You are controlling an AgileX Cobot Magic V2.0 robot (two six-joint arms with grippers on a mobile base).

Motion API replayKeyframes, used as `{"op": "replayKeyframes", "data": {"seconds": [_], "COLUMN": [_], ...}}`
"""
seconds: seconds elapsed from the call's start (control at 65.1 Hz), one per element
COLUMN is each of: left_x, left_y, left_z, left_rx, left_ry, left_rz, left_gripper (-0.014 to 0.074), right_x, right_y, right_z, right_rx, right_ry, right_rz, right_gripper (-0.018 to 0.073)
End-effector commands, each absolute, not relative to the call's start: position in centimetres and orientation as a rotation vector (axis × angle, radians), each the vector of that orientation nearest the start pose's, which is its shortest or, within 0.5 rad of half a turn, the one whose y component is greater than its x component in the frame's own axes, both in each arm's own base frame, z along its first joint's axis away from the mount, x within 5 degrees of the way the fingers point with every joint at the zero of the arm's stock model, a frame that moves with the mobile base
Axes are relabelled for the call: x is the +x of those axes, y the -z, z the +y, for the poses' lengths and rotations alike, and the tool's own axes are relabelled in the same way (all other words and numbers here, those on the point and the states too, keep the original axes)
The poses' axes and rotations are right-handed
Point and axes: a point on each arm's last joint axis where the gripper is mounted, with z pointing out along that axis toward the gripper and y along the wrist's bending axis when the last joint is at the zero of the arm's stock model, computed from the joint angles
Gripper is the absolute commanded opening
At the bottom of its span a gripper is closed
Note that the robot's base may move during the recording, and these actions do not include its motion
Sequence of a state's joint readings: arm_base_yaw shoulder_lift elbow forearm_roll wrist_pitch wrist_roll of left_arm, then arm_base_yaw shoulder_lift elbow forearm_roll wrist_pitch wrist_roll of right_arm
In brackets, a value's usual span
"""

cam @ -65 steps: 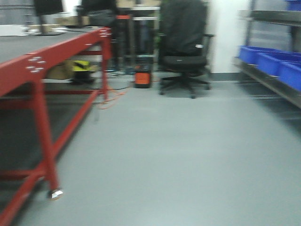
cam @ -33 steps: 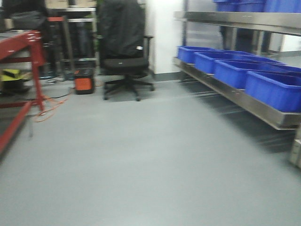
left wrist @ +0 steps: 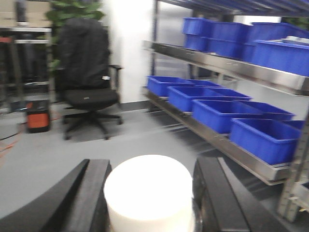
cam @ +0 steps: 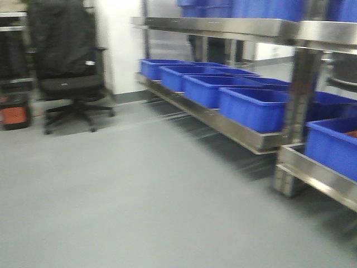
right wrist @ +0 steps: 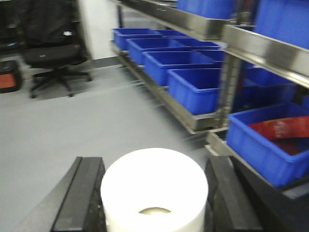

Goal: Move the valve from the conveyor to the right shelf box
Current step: 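Drive the base away from the conveyor to the blue-bin shelf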

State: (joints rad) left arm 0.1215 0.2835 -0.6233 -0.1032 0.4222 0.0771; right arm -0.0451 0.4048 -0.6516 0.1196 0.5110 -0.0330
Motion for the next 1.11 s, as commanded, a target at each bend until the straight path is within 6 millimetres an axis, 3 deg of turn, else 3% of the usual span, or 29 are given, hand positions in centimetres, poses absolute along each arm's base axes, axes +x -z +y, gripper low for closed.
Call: {"op": "replayKeyframes", "data": {"seconds": [0.0,1.09], "left_x": [4.68,4.68], "left_y": [-37.10,-37.10], "left_z": [0.21,0.21], "left_rx": [-0.083,-0.083], "left_ry": [-0.043,-0.043], "left_rz": [1.494,1.494], "left_gripper": [-0.0111,-0.0111], "right_x": [7.30,7.30], "right_y": [-36.68,-36.68], "right_z": [0.11,0.11], "right_rx": [0.057,0.057], "right_ry": [-0.056,-0.056], "right_rz": [1.656,1.656], "right_gripper": [-0.0163,-0.0163]}}
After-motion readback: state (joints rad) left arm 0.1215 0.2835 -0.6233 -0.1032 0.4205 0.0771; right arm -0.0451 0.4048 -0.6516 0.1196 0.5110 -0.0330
